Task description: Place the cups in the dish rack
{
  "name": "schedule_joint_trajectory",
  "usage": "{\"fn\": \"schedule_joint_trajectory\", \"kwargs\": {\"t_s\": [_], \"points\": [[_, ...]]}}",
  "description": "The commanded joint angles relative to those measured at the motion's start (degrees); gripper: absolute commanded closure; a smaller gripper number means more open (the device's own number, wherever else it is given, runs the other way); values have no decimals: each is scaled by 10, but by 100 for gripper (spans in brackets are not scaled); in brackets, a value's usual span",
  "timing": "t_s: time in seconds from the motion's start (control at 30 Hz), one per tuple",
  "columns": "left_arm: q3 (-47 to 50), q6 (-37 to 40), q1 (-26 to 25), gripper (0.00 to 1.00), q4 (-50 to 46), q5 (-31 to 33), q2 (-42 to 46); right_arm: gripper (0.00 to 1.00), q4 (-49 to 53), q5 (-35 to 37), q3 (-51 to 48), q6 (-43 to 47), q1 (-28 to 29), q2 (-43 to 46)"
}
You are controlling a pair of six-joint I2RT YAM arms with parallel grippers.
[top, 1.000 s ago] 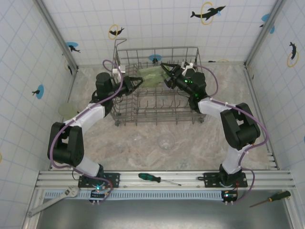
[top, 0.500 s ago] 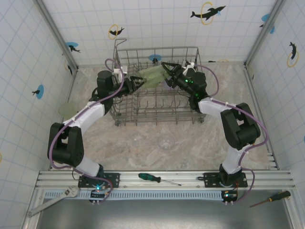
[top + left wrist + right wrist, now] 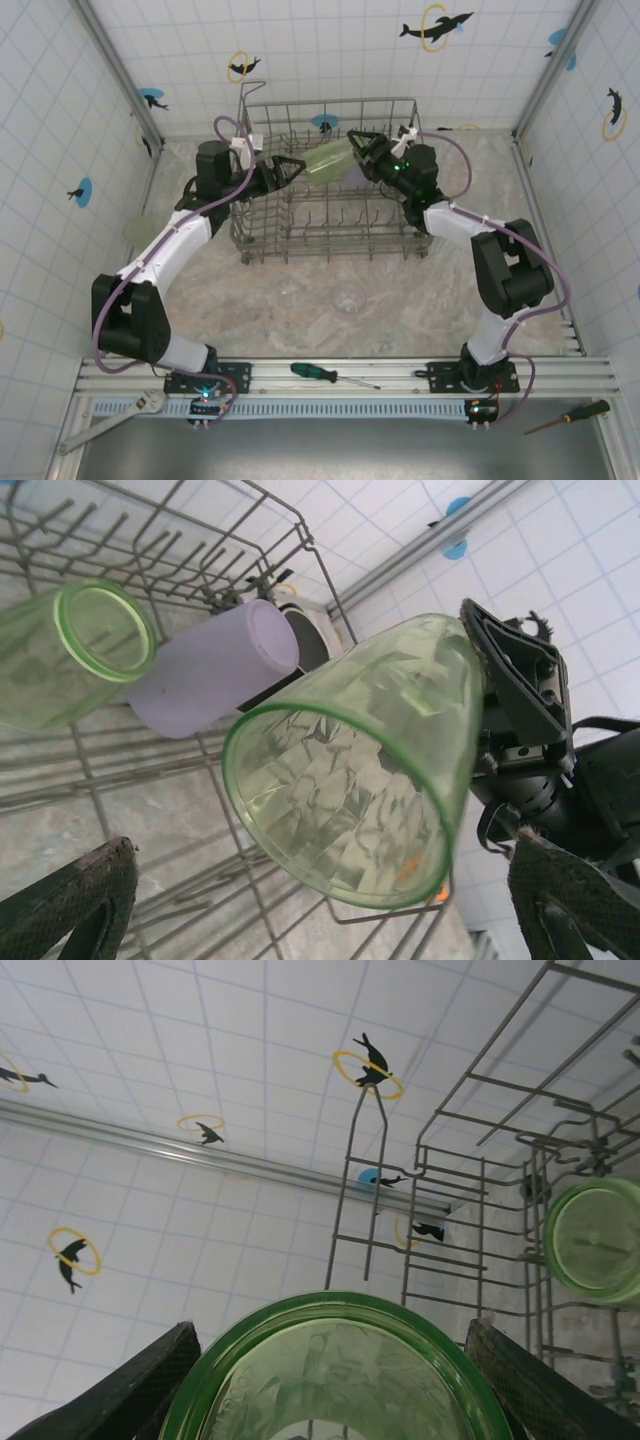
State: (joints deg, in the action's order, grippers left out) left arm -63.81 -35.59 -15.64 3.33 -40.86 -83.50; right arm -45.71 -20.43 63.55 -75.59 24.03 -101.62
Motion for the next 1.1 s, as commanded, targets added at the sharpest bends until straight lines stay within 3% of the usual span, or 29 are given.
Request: {"fn": "schedule_joint_trajectory", "kwargs": {"t_s": [0.0,0.2,0.57,1.07], "points": [[-33,80,6,3,-76,45,23,61,39,19,51,68,2,24],[-50,148,8,3,-143,103,26,62,112,35,103,156,14,11],[-24,151,8,3,-174,182,81,62,263,86,216,315,50,-42],[3,222,8,3,-180,277,98,64,335,175,286,457,88,-106]]}}
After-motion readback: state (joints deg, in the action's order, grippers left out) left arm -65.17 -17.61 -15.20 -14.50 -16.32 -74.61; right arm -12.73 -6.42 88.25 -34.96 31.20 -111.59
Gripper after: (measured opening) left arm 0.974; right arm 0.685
